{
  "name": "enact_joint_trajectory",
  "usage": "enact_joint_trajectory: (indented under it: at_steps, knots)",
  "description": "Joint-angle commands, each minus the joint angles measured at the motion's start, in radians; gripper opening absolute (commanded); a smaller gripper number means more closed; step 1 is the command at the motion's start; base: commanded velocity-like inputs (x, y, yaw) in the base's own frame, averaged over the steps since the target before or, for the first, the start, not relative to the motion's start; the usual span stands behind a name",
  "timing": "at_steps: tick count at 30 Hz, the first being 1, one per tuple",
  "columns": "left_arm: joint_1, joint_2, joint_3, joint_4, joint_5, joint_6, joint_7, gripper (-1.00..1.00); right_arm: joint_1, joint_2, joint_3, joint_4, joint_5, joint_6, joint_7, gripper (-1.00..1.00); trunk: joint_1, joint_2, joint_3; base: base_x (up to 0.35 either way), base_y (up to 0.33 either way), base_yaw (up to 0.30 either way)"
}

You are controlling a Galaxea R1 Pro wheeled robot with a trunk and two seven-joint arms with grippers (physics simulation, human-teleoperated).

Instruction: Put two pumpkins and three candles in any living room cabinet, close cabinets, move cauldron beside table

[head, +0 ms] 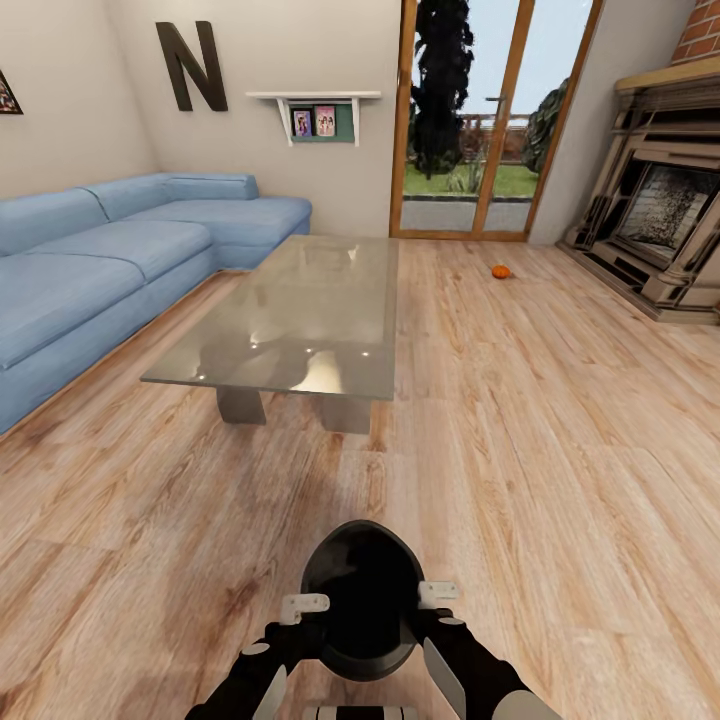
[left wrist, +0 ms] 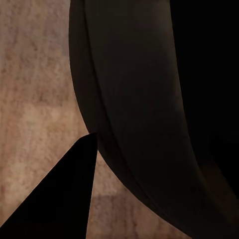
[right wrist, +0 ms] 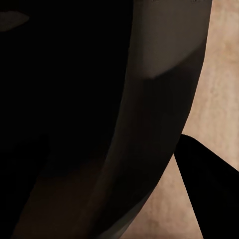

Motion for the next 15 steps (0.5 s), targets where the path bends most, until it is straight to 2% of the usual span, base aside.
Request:
enact_joint_trajectory:
  at_steps: [1,12,15]
  knots:
    - [0.000,0.000,-0.007,-0.002,0.015,0.005,0.004,-1.00,0.000,0.000,0.010,-0.006,-0.009,0.003,-0.006,-1.00,0.000,0.000,-0.001,0.000,0.000,0.000]
    - [0.000,0.000,-0.007,-0.002,0.015,0.005,0.003,-1.00,0.000,-0.001,0.010,-0.006,-0.009,0.000,-0.006,-1.00,0.000,0.000,-0.001,0.000,0.000,0.000]
    - [0.000,0.000,-0.007,-0.002,0.015,0.005,0.003,-1.00,0.000,-0.001,0.010,-0.006,-0.009,0.000,-0.006,-1.00,-0.001,0.000,0.011,0.000,0.000,0.000]
